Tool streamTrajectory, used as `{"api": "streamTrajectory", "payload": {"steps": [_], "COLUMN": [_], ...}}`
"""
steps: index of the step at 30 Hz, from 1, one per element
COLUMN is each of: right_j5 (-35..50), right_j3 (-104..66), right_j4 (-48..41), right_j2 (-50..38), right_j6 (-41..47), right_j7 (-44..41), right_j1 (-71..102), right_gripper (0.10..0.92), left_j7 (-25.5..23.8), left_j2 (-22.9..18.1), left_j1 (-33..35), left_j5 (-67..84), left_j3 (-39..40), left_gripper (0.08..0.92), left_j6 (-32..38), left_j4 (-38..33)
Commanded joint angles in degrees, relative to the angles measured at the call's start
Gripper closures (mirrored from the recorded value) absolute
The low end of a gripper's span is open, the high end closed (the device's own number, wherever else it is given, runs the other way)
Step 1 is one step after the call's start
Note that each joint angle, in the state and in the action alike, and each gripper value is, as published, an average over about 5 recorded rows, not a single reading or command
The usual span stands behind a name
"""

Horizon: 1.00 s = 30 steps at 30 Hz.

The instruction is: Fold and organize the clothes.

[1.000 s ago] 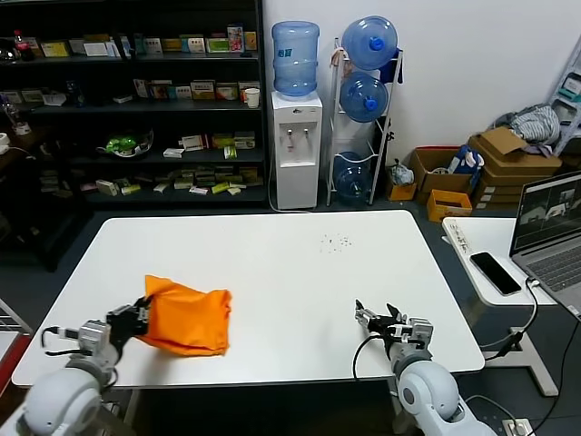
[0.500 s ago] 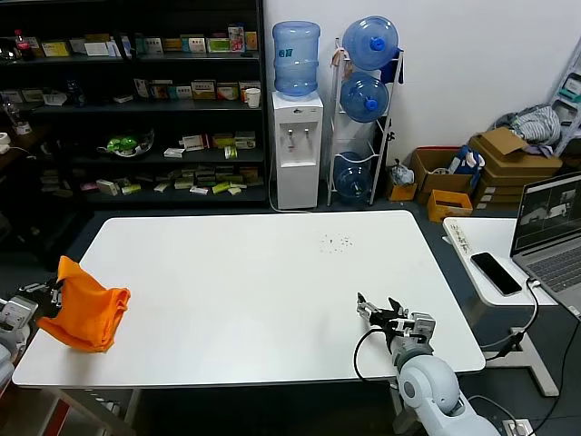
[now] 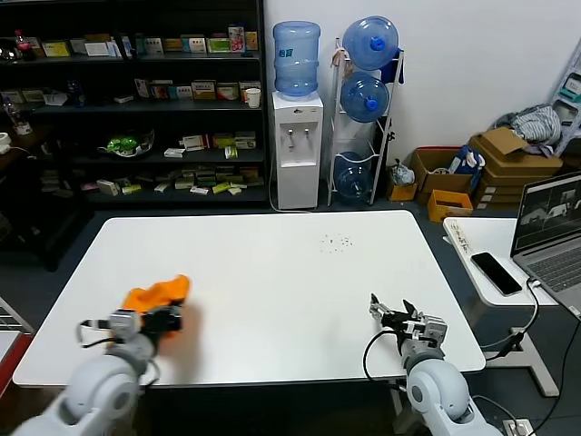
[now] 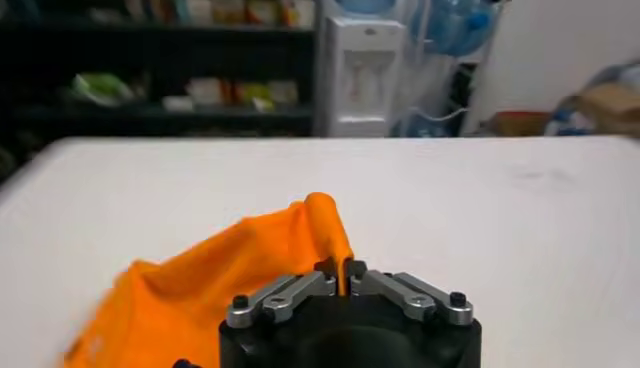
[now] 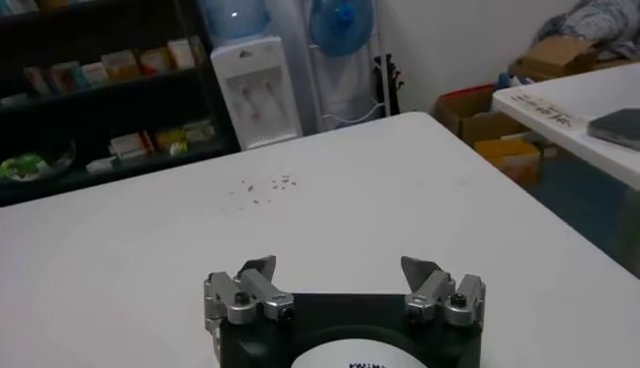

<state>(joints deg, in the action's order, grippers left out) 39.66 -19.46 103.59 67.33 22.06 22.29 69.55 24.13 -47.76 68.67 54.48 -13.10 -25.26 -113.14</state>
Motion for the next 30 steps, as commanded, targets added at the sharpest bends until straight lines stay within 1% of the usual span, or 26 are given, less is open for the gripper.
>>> {"api": "streamTrajectory", "payload": {"steps": [1,3,6,9,12,14,15,17,20,22,24,26,28,30], "right_j5": [-1.40,-2.00,-4.73,-8.37,-12.65,-14.91,-15.61,-17.11,-19.65,-21.35,-23.44,-25.27,-26.01,-25.60], "right_j3": [-4.07,-4.28,-4.37,-4.26,-4.46,-4.80,-4.94,-5.24,-5.59,-5.91,-6.51,-7.21,-8.18,-9.36], "right_j4": [1.85,1.80,1.49,0.89,-0.11,-0.82,-1.11,-1.49,-1.30,-0.95,-0.65,-0.53,-0.47,-0.59], "right_j2": [0.57,0.72,0.77,0.49,0.26,0.28,0.32,0.38,0.71,1.28,2.10,2.89,3.74,4.51], "right_j6": [-0.42,-1.41,-3.08,-5.97,-10.02,-12.37,-13.58,-16.09,-21.25,-25.22,-28.24,-30.00,-31.41,-32.80], "right_j7": [-0.36,-1.83,-5.78,-10.54,-15.85,-19.16,-20.33,-22.85,-25.62,-26.96,-28.11,-28.94,-29.91,-30.94], "right_j1": [3.88,4.04,4.03,3.83,3.76,3.98,4.20,4.97,6.95,8.45,9.75,10.72,11.71,12.73], "right_gripper": [0.203,0.203,0.203,0.203,0.203,0.203,0.203,0.203,0.203,0.203,0.203,0.203,0.203,0.203], "left_j7": [7.95,6.44,4.19,1.11,-3.62,-9.01,-12.19,-18.10,-24.04,-26.69,-28.83,-30.42,-31.77,-32.88], "left_j2": [-24.12,-24.89,-25.79,-26.48,-25.67,-24.13,-23.18,-21.63,-20.88,-21.74,-23.59,-25.84,-28.47,-31.03], "left_j1": [-19.65,-19.78,-19.48,-17.94,-13.73,-8.73,-5.63,1.74,13.89,20.73,25.52,28.10,29.18,29.33], "left_j5": [7.52,5.23,1.63,-3.03,-8.30,-13.68,-17.10,-24.32,-31.90,-35.04,-38.07,-40.18,-41.57,-42.07], "left_j3": [27.31,26.95,25.99,23.47,18.66,14.29,11.92,6.30,-3.79,-10.34,-15.45,-18.59,-21.05,-22.85], "left_gripper": [0.869,0.869,0.838,0.764,0.677,0.616,0.599,0.538,0.443,0.382,0.330,0.270,0.220,0.194], "left_j6": [-1.53,-1.30,-0.60,1.24,5.05,9.83,13.06,20.79,32.51,39.36,45.62,50.61,55.46,59.02], "left_j4": [7.45,9.32,11.00,11.28,8.87,6.24,5.01,3.18,2.47,3.47,5.43,7.85,10.58,13.29]}}
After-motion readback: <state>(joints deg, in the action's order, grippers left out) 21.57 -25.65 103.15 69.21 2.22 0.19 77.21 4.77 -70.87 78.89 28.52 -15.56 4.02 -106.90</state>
